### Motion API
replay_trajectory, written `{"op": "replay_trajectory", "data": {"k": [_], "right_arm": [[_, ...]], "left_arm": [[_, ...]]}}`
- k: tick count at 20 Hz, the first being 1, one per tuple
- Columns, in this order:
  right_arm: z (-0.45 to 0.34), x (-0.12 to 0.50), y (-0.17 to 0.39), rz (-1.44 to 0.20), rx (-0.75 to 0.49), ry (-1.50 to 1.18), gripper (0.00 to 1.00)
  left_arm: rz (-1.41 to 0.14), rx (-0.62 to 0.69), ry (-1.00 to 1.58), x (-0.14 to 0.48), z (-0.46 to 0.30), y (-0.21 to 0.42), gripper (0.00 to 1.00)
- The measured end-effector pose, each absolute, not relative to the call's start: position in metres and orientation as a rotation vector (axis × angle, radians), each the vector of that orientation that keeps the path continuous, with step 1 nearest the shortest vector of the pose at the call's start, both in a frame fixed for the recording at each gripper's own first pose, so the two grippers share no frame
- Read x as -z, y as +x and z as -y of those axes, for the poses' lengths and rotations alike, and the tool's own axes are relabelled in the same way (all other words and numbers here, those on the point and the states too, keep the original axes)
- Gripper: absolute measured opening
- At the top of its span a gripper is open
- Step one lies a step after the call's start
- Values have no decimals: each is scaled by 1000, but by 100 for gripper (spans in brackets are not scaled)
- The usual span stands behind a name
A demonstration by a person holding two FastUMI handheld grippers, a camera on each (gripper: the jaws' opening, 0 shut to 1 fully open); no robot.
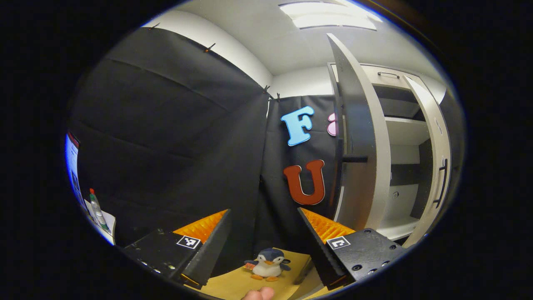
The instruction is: Grasp the bottle in the cabinet with the left hand and place it on the coaster, then close the right door with the right hand and the left door with the left hand.
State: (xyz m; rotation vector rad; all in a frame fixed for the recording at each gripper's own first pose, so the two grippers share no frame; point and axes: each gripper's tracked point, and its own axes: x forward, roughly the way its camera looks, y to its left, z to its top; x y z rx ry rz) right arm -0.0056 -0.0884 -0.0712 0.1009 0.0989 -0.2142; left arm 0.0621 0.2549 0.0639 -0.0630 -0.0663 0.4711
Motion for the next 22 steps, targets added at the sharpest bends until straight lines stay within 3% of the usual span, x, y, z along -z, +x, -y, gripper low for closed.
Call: {"op": "replay_trajectory", "data": {"k": [8,9,11,12,13,15,16,19,20,22], "right_arm": [[87,58,-2,-67,198,106,99],[87,57,-4,-62,201,101,99],[91,54,-10,-55,211,91,99],[95,52,-14,-50,222,88,94],[99,51,-17,-47,233,87,95],[106,52,-24,-48,255,90,99],[109,52,-27,-49,265,92,99],[112,50,-29,-48,276,104,100],[111,49,-29,-48,272,108,94],[106,48,-25,-51,255,116,94]], "left_arm": [[52,-240,-157,-62,-161,81,94],[53,-198,-158,-62,-149,87,99],[35,-130,-182,-57,-129,100,94],[28,-108,-188,-55,-122,104,99],[27,-101,-186,-55,-120,108,99],[39,-94,-169,-61,-110,110,90],[49,-89,-157,-64,-106,109,95],[53,-67,-128,-69,-96,102,95],[55,-63,-119,-68,-93,99,99],[55,-65,-98,-65,-88,90,95]]}}
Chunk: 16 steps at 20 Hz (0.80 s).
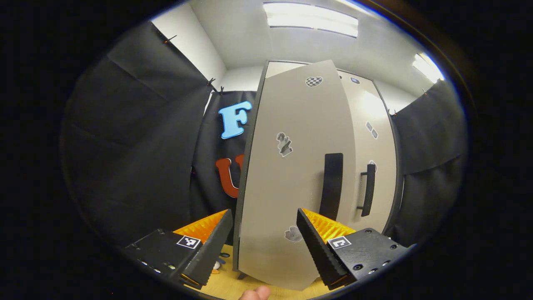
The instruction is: Grasp the bottle in the cabinet with the left hand and place it on the coaster, then close the right door with the right hand and the left door with the left hand.
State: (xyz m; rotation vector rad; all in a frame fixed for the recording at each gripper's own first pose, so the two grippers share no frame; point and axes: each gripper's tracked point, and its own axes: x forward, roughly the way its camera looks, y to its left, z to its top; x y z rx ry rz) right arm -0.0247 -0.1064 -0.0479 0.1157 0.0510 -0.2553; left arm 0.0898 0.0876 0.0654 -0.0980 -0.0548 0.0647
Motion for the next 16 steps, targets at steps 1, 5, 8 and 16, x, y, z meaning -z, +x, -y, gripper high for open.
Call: {"op": "replay_trajectory", "data": {"k": [1,5,8,16], "right_arm": [[102,48,-22,-52,244,119,99],[84,43,-9,-34,197,134,95],[70,43,-2,-40,156,150,95],[53,49,2,-56,118,144,99]], "left_arm": [[52,-66,-91,-61,-84,83,99],[14,-62,-107,-26,-60,49,93],[18,-74,-98,-4,-47,23,95],[2,-176,-77,47,-39,-12,95]]}}
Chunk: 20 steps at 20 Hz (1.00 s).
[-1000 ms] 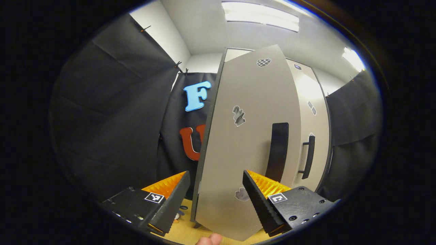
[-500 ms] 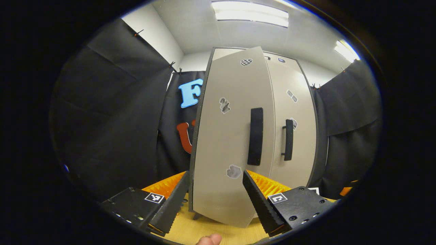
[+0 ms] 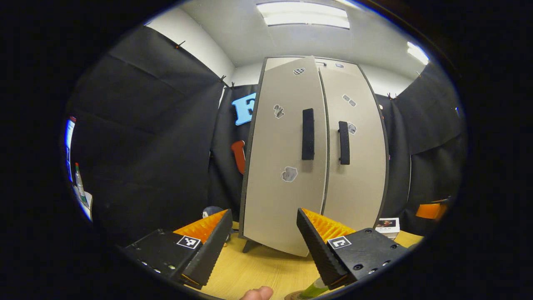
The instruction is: Grasp the bottle in the cabinet with the left hand and place it on the coaster, then close the right door with the right hand and the left door with the left hand.
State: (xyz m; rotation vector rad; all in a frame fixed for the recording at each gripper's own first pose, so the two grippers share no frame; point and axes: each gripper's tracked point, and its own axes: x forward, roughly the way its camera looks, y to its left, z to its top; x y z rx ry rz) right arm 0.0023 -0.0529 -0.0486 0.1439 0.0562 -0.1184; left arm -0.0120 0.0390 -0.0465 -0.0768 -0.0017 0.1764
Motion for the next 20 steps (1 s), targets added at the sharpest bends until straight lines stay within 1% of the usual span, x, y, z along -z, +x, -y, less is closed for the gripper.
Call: {"op": "replay_trajectory", "data": {"k": [1,2,3,4,5,6,7,8,9,10,12,14,15,16,17,18,20], "right_arm": [[52,50,2,-62,115,143,99],[51,50,1,-63,114,142,99],[51,50,0,-62,115,139,95],[51,49,0,-60,117,137,95],[52,49,-1,-57,119,137,94],[51,47,-1,-53,120,138,99],[51,47,-1,-50,122,139,99],[52,45,-2,-45,124,141,94],[51,45,-2,-43,124,144,94],[50,43,-2,-41,121,145,99],[47,37,-3,-32,121,137,99],[44,30,-3,-18,121,122,94],[42,28,-2,-13,122,113,94],[40,26,-2,-10,121,106,99],[36,25,-1,-7,116,101,99],[33,24,-1,-4,114,95,94],[29,21,-4,1,114,83,94]], "left_arm": [[-6,-172,-71,49,-38,-12,99],[-11,-166,-61,51,-38,-12,99],[-13,-164,-51,51,-39,-11,95],[-9,-164,-46,49,-41,-11,95],[-4,-164,-45,48,-42,-10,99],[1,-160,-45,47,-41,-8,94],[5,-155,-43,45,-39,-7,94],[9,-150,-38,45,-38,-7,94],[10,-142,-32,45,-36,-6,94],[9,-136,-28,45,-36,-4,95],[12,-116,-38,45,-31,-3,95],[7,-101,-47,47,-28,-1,95],[2,-95,-51,49,-27,0,95],[-2,-87,-55,49,-26,1,95],[-10,-75,-60,51,-23,3,95],[-16,-64,-63,53,-20,4,95],[-17,-46,-61,54,-17,6,95]]}}
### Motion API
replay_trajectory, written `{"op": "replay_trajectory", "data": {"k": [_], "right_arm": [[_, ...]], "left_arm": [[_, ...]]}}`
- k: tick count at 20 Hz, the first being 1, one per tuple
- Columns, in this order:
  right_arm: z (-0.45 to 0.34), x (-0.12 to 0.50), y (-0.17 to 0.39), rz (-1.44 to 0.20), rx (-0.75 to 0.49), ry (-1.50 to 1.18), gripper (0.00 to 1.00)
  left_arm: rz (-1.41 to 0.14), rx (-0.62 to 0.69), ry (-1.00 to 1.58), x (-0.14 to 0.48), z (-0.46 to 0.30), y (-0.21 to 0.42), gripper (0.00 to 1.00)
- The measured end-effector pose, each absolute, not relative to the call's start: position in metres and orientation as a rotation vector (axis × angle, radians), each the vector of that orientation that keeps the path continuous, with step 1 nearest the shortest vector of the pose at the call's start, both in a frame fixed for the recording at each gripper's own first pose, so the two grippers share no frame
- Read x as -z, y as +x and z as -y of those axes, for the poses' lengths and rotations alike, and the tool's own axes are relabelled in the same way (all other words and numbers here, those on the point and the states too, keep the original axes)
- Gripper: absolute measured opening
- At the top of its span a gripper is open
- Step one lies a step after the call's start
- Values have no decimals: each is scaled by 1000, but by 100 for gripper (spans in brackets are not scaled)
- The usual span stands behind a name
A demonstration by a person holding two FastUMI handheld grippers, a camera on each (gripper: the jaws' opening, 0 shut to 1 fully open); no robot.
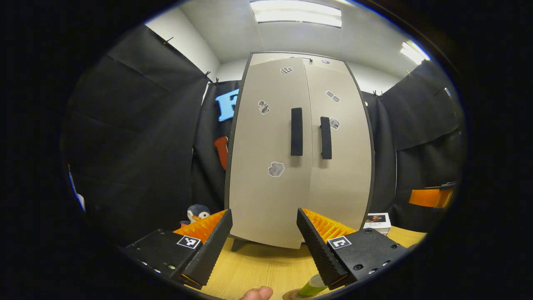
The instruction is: Grasp the bottle in the cabinet with the left hand and place it on the coaster, then close the right door with the right hand and the left door with the left hand.
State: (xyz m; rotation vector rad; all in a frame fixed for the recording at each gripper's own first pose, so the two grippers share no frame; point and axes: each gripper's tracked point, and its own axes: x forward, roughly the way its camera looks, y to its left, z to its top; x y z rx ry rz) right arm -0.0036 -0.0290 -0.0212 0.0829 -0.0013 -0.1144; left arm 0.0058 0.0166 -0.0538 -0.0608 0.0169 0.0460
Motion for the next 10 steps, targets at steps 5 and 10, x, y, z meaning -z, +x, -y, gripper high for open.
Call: {"op": "replay_trajectory", "data": {"k": [5,10], "right_arm": [[23,22,-10,-5,122,56,94],[19,24,-12,-14,125,46,99]], "left_arm": [[-16,-3,-60,53,-8,5,95],[-22,19,-66,55,-3,6,94]]}}
